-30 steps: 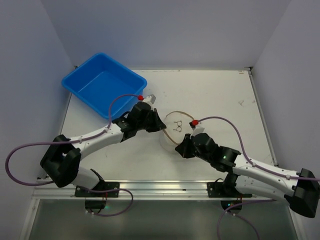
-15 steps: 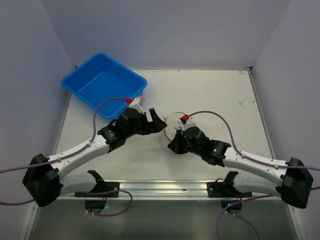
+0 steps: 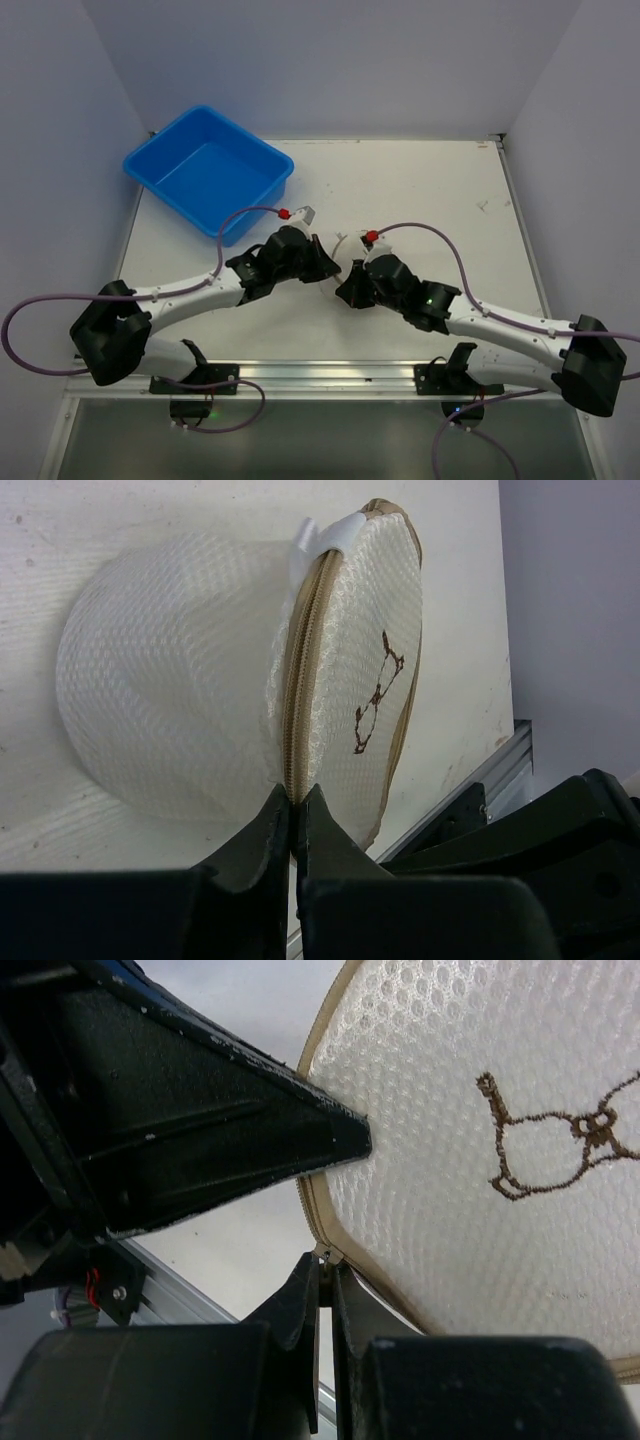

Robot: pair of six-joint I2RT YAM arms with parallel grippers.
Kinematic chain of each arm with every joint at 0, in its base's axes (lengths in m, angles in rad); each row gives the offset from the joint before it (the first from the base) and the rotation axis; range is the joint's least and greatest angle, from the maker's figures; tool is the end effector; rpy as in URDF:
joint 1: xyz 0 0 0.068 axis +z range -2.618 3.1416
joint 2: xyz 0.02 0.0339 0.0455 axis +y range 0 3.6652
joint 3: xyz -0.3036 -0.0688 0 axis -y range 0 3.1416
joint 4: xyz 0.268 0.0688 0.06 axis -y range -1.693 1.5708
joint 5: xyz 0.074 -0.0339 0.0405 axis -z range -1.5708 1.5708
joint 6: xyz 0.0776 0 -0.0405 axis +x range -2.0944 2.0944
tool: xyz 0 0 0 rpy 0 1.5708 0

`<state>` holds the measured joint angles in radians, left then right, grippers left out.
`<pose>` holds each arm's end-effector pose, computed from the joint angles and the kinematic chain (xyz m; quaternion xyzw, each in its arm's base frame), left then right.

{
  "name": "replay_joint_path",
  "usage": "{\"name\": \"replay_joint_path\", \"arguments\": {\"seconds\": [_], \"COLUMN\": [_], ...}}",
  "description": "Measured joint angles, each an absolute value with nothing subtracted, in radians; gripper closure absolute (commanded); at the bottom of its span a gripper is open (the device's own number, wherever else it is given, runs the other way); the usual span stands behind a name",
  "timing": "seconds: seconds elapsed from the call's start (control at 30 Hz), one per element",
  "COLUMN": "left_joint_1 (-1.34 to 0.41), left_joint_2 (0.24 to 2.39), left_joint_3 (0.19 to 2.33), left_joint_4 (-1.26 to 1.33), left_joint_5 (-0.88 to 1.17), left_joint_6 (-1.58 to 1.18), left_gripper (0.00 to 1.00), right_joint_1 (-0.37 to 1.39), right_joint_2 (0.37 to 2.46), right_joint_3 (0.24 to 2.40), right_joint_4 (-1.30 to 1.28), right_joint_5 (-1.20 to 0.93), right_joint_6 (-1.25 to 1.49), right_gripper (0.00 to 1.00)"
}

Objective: Unzip the laundry bag and remove the bra

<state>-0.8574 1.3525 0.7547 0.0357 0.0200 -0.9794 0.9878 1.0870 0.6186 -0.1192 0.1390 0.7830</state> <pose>0.2199 -0.2564 0.2279 -0.0485 0.8741 -0.3893 0.2864 0.1579 0.2199 0.2312 -0.0573 0.8782 0.3258 0.3455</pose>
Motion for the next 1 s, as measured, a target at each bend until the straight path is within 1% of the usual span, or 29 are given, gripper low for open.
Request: {"name": "replay_joint_path", "arguments": {"seconds": [0.2, 0.37, 0.47, 0.53, 0.57, 0.6, 0.7, 0.77, 0.87, 0.97, 1.0], "left_joint_1": [-0.848, -0.777, -0.751, -0.749, -0.748, -0.748, -0.733, -0.726, -0.722, -0.738, -0.751], "left_joint_2": [1.359, 1.369, 1.412, 1.450, 1.464, 1.470, 1.460, 1.426, 1.316, 1.224, 1.208], "left_joint_3": [0.788, 0.814, 0.867, 0.916, 0.934, 0.944, 0.945, 0.924, 0.840, 0.768, 0.754], "left_joint_4": [0.019, -0.005, -0.044, -0.069, -0.075, -0.075, -0.073, -0.068, -0.072, -0.070, -0.069], "left_joint_5": [0.024, 0.049, 0.074, 0.088, 0.093, 0.092, 0.067, 0.044, 0.010, -0.014, -0.017], "left_joint_6": [-0.957, -0.893, -0.841, -0.801, -0.788, -0.775, -0.765, -0.788, -0.831, -0.874, -0.884], "left_gripper": [1.00, 1.00, 1.00, 0.76, 0.62, 0.35, 0.06, 0.04, 0.07, 0.17, 0.22], "right_joint_1": [0.988, 0.988, 0.987, 0.986, 0.986, 0.986, 0.988, 0.988, 0.988, 0.988, 0.988], "right_joint_2": [0.960, 0.882, 0.870, 0.872, 0.876, 0.881, 0.912, 0.942, 0.991, 1.038, 1.052], "right_joint_3": [0.543, 0.491, 0.487, 0.487, 0.487, 0.487, 0.489, 0.492, 0.505, 0.535, 0.547], "right_joint_4": [-0.129, -0.154, -0.147, -0.136, -0.129, -0.119, -0.097, -0.082, -0.047, -0.017, -0.008], "right_joint_5": [0.146, 0.147, 0.147, 0.147, 0.147, 0.143, 0.134, 0.133, 0.129, 0.126, 0.123], "right_joint_6": [0.786, 0.786, 0.785, 0.785, 0.785, 0.785, 0.785, 0.785, 0.784, 0.782, 0.781], "right_gripper": [1.00, 1.00, 1.00, 1.00, 1.00, 1.00, 1.00, 1.00, 1.00, 1.00, 1.00]}}
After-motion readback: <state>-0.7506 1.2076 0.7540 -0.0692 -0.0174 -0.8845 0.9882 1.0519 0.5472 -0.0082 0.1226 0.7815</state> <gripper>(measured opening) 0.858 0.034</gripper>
